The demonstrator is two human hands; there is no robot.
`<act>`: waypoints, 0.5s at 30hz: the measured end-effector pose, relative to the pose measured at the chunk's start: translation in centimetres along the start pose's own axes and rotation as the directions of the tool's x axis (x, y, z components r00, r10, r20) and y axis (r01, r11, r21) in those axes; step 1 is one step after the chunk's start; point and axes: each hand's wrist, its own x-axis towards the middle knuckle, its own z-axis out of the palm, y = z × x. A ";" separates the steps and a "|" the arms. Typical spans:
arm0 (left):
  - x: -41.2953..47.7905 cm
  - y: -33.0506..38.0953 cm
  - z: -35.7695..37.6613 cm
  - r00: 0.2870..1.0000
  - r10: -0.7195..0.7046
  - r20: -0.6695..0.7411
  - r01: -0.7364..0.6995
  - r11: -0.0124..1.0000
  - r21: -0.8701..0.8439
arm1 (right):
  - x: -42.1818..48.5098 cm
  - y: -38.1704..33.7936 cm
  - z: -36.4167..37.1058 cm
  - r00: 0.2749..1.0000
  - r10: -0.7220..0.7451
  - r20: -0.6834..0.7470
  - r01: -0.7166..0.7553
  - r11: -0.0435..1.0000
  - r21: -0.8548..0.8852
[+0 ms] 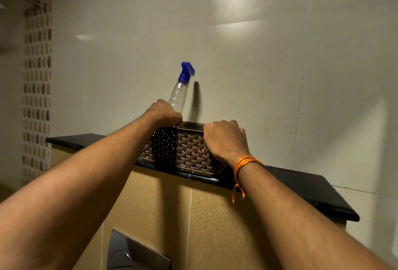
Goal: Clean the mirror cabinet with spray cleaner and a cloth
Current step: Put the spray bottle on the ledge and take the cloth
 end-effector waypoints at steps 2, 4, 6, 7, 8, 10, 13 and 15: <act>0.1 -0.1 0.2 0.999 0.000 -0.044 0.000 1.000 -0.002 | -0.1 -0.1 -0.1 1.000 -0.004 0.007 0.004 1.000 0.003; 0.0 -0.2 0.5 0.991 0.006 -0.130 -0.007 1.000 -0.011 | -0.3 -0.2 -0.3 1.000 -0.005 0.011 0.005 1.000 0.012; -0.2 -0.4 1.0 0.972 0.047 -0.232 -0.052 0.998 -0.018 | -0.4 -0.3 -0.5 1.000 -0.003 0.028 0.002 1.000 0.024; -0.4 -0.6 1.3 0.956 0.080 -0.282 -0.091 0.996 -0.024 | -0.4 -0.3 -0.6 0.999 0.004 0.043 -0.005 1.000 0.024; -0.6 -0.8 1.7 0.934 0.116 -0.338 -0.135 0.990 -0.032 | -0.4 -0.3 -0.7 0.998 0.013 0.057 -0.014 1.000 0.017; -0.9 -1.3 2.1 0.878 0.169 -0.448 -0.217 0.974 -0.059 | -0.2 -0.3 -0.8 0.997 0.028 0.077 -0.028 1.000 0.009; -1.4 -1.9 2.3 0.810 0.231 -0.539 -0.307 0.950 -0.054 | -0.2 -0.4 -0.9 0.996 0.034 0.087 -0.034 0.999 0.004; -1.4 -1.9 2.2 0.761 0.300 -0.575 -0.350 0.936 0.024 | -0.4 -0.4 -1.1 0.996 0.022 0.088 -0.023 1.000 0.002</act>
